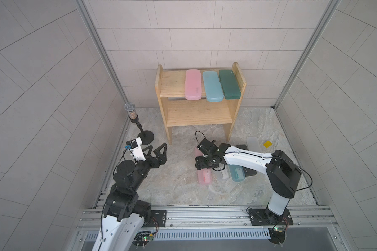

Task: Remove the pencil cases from the shelf
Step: Place the pencil case at the center of the board, then pick up the pencil case from the shelf.

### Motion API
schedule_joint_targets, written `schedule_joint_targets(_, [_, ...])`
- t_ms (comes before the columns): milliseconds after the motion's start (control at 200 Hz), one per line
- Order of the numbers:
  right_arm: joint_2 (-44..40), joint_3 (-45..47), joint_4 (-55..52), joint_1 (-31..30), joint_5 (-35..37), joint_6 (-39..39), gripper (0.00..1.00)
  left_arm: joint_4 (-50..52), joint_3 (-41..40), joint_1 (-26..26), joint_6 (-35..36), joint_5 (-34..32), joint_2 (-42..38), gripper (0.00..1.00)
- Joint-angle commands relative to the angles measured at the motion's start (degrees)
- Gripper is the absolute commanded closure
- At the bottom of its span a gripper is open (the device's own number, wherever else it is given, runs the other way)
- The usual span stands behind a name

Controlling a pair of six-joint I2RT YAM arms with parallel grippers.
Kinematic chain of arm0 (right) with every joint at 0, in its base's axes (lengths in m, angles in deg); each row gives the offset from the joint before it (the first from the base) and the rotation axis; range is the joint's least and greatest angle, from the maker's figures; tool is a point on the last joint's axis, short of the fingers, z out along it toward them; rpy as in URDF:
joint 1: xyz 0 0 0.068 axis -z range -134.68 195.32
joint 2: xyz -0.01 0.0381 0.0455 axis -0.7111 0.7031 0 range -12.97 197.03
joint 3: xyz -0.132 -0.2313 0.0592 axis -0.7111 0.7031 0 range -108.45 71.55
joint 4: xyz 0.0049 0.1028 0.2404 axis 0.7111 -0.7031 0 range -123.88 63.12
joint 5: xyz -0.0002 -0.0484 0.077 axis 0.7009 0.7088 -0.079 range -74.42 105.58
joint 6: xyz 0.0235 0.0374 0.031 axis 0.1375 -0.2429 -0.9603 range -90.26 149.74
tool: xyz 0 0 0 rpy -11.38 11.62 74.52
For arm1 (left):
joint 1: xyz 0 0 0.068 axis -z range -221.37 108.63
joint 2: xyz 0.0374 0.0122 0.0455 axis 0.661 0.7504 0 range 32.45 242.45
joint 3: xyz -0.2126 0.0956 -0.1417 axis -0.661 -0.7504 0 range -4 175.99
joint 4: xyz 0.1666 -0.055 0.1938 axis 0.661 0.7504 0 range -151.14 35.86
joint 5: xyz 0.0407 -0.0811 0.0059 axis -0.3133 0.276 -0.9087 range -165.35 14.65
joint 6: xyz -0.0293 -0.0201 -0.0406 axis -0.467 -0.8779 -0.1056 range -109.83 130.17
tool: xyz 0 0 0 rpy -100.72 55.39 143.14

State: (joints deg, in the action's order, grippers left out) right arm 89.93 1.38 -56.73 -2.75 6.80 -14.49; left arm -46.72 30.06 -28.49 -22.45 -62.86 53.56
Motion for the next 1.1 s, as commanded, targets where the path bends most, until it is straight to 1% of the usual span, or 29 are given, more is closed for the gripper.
schedule_joint_targets(0, [0.56,-1.03,-1.37,0.25,0.54,1.51,0.33,-0.67,-0.56,-0.14,-0.23,-0.32,-2.51,0.0])
schedule_joint_targets(135, [0.89,-0.58,-2.37,0.94,1.84,1.79,0.32,0.13,-1.94,-0.09,0.14,-1.09,-5.64,0.0])
schedule_joint_targets(245, [1.78,-0.81,-3.55,1.83,2.18,2.49,0.28,2.76,-1.12,-0.13,1.5,-1.1,-5.7,0.0])
schedule_joint_targets(305, [2.08,-1.06,-4.45,2.1,2.87,2.8,0.22,3.16,-0.85,-0.13,1.57,-0.98,-5.41,0.0])
schedule_joint_targets(355, [1.92,-1.27,-5.49,2.15,4.33,3.07,0.14,2.7,-0.85,-0.1,1.1,-0.71,-5.06,0.0])
schedule_joint_targets(425, [1.11,-1.49,-6.44,2.28,5.59,3.59,0.08,1.55,-0.77,-0.1,0.11,-0.37,-4.22,0.0])
schedule_joint_targets(480, [-0.01,-1.88,-6.97,2.28,6.35,3.88,0.0,0.98,-0.39,-0.11,-0.96,-0.15,-3.2,0.0])
schedule_joint_targets(600, [-2.63,-3.87,-8.02,2.24,7.09,4.66,0.0,2.83,2.82,-0.12,-4.69,-1.66,0.73,0.0])
schedule_joint_targets(660, [-4.72,-5.12,-8.83,2.26,7.33,4.84,0.0,4.19,5.64,-0.13,-5.16,-0.65,3.96,0.0])
schedule_joint_targets(710, [-7.1,-5.91,-9.32,2.25,7.63,4.93,0.0,3.27,7.41,-0.08,-5.45,1.26,6.61,0.0])
schedule_joint_targets(775, [-10.89,-5.88,-9.35,2.28,8.69,4.96,0.0,-0.91,8.28,-0.13,-8.47,2.6,9.17,0.0])
schedule_joint_targets(896, [-18.37,-3.54,-9.26,4.12,10.18,4.55,0.0,-13.75,7.59,-0.06,-19.95,4.46,13.98,0.0])
schedule_joint_targets(986, [-24.53,0.34,-9.04,7.31,10.36,3.9,0.0,-20.43,9.15,0.03,-27.6,6.41,19.47,0.0])
schedule_joint_targets(1076, [-29.91,4.55,-9.56,12.04,9.09,3.71,0.0,-25.24,12.22,1.1,-32.19,7.13,23.01,0.0])
schedule_joint_targets(1096, [-31.18,5.33,-9.84,13.07,8.7,3.63,0.0,-26.35,12.96,1.45,-33.1,6.98,25.12,0.0])
